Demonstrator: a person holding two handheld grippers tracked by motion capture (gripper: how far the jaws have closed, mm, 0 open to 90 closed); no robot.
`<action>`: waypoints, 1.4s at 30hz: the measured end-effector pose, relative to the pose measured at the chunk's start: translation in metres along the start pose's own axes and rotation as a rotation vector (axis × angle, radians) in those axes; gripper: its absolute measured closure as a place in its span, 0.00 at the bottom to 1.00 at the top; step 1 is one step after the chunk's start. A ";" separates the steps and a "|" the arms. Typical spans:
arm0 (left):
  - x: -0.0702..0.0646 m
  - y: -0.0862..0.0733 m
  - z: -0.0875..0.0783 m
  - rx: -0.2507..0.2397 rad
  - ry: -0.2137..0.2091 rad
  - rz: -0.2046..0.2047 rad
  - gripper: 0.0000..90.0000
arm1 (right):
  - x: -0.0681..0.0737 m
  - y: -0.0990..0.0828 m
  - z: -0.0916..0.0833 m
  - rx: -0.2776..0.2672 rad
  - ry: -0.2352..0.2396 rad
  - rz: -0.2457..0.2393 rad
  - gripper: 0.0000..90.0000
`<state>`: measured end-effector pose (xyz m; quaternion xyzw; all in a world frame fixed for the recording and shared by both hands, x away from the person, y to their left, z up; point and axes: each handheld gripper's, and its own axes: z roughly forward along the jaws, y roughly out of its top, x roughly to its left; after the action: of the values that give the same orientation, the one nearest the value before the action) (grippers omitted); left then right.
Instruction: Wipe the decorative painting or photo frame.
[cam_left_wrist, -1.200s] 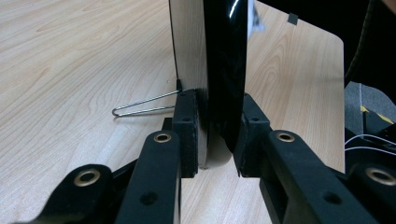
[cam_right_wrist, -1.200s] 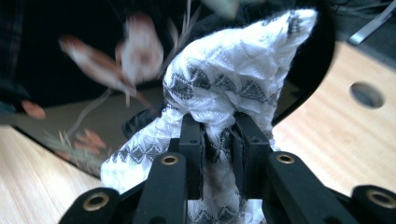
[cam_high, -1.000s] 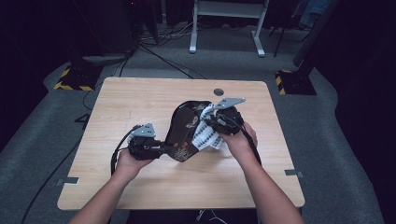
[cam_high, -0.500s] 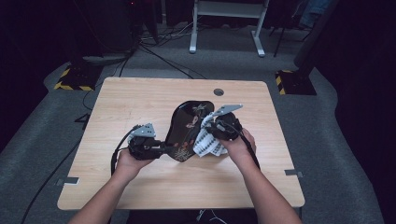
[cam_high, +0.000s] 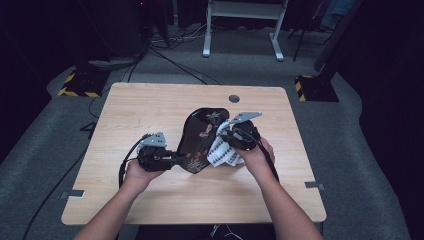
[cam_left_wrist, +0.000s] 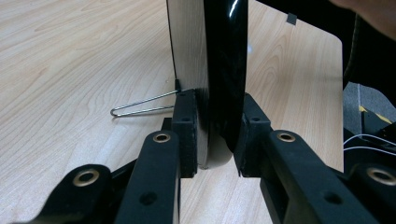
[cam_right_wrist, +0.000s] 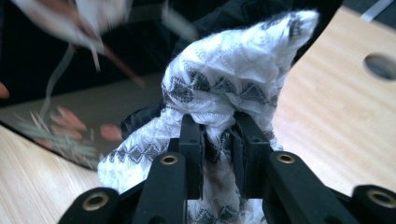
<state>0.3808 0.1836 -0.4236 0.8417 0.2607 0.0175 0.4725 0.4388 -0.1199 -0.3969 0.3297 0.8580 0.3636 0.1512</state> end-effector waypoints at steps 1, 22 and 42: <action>0.000 0.000 0.000 -0.001 0.000 -0.001 0.83 | 0.000 -0.003 0.002 0.007 0.003 0.000 0.84; 0.000 0.000 0.000 0.002 -0.006 -0.004 0.82 | -0.013 0.015 -0.013 -0.052 -0.030 0.005 0.85; 0.000 0.000 0.001 -0.001 0.002 -0.009 0.82 | 0.025 0.000 0.009 0.020 0.027 -0.085 0.85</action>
<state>0.3807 0.1831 -0.4240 0.8403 0.2653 0.0163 0.4725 0.4251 -0.0982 -0.4037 0.2895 0.8769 0.3525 0.1514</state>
